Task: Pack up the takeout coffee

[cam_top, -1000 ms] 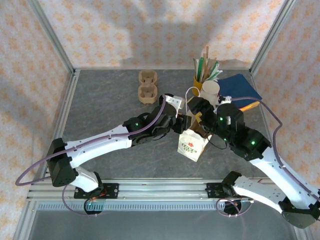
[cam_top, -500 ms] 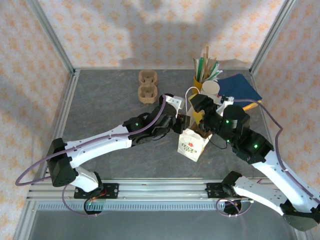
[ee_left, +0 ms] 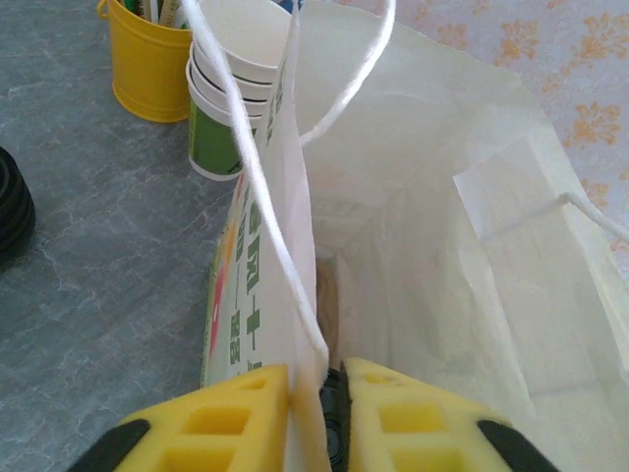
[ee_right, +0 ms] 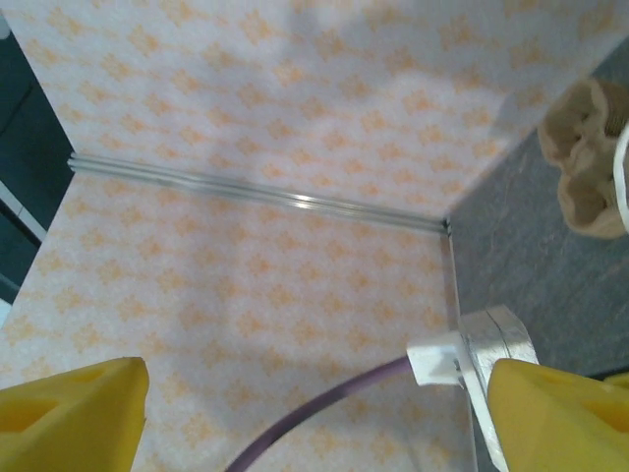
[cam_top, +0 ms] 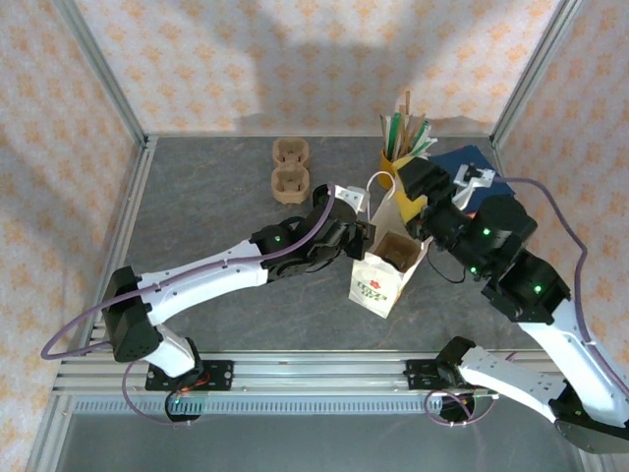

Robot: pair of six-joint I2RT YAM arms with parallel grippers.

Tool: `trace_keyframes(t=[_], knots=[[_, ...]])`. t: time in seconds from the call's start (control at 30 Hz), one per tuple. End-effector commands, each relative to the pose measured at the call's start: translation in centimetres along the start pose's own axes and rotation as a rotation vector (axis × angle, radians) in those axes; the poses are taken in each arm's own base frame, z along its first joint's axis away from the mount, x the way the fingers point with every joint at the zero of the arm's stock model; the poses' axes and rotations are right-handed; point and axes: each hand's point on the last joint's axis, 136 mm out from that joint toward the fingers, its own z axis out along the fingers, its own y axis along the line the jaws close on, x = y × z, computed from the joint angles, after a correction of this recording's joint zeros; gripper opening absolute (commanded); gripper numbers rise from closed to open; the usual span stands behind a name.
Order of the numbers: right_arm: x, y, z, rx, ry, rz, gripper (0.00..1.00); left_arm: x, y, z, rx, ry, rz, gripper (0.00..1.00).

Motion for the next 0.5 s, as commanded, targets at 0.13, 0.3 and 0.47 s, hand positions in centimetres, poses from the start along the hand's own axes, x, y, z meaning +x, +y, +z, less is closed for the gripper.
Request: trace_keyframes(t=[0.13,0.3,0.47], knots=[[-4.5,-0.2,-2.8,0.126,-0.211,-0.161,0.91,-0.5,0.4,-0.9,-0.046,-0.009,0.011,0.12],[-5.8,-0.4,-4.5,0.171,-0.269,-0.224,0.91,-0.6,1.1,-1.6,-0.073,-0.023,-0.024,0.09],[-6.5,-1.6,-5.4,0.204,-0.315,-0.234,0.92,-0.7,2.1,-2.4,-0.119,-0.035,-0.049,0.05]])
